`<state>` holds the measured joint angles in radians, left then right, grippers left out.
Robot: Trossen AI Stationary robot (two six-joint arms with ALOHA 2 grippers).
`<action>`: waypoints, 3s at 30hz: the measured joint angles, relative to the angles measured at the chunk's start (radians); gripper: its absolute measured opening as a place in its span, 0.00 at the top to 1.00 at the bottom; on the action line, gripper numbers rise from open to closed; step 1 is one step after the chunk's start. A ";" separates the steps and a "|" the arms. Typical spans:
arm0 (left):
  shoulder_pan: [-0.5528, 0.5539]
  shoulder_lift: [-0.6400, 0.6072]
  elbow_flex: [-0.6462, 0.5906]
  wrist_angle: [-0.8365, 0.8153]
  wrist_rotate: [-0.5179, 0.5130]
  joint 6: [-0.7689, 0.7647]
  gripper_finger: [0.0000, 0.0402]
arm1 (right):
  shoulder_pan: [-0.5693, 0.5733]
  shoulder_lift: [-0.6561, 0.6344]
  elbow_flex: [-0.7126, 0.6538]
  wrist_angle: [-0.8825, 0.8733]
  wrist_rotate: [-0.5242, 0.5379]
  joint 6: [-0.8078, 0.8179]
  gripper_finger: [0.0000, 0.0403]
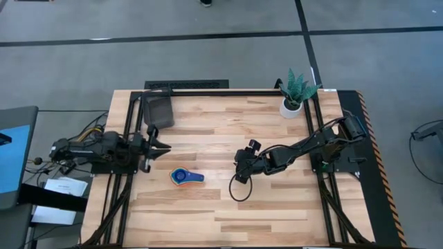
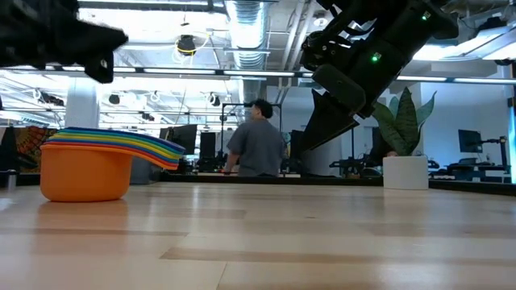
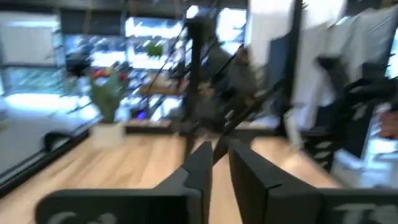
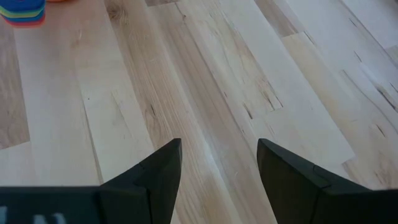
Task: Nest measuring cups in basket
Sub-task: Return to Home Position
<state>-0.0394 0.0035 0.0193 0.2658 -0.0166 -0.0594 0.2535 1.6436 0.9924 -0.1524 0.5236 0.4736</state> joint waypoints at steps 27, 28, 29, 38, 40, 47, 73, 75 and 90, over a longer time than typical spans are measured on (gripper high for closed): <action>0.021 0.010 -0.009 -0.216 -0.114 0.096 1.00 | 0.000 0.000 0.000 0.000 0.000 0.000 0.42; 0.021 0.010 -0.009 -0.216 -0.113 0.096 1.00 | 0.000 0.000 0.000 0.000 0.000 0.000 0.42; 0.022 0.010 -0.009 -0.215 -0.113 0.095 1.00 | 0.000 0.000 0.000 0.000 0.000 0.000 0.42; 0.022 0.010 -0.010 -0.215 -0.112 0.102 1.00 | 0.000 0.000 0.000 0.000 0.000 0.000 0.42; 0.022 0.010 -0.011 -0.215 -0.112 0.100 1.00 | 0.000 0.000 0.000 0.000 0.000 0.000 0.42; 0.022 0.010 -0.011 -0.215 -0.112 0.101 1.00 | 0.000 0.000 0.000 0.000 0.000 0.000 0.42; 0.022 0.010 -0.013 -0.215 -0.111 0.100 1.00 | 0.000 0.000 0.000 0.000 0.000 0.000 0.42; 0.022 0.010 -0.013 -0.215 -0.111 0.103 1.00 | 0.000 0.000 0.000 0.000 0.000 0.000 0.42; 0.022 0.010 -0.013 -0.215 -0.111 0.103 1.00 | 0.000 0.000 0.000 0.000 0.000 0.000 0.42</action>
<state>-0.0177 0.0132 0.0067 0.0507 -0.1279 0.0432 0.2535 1.6436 0.9924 -0.1524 0.5236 0.4736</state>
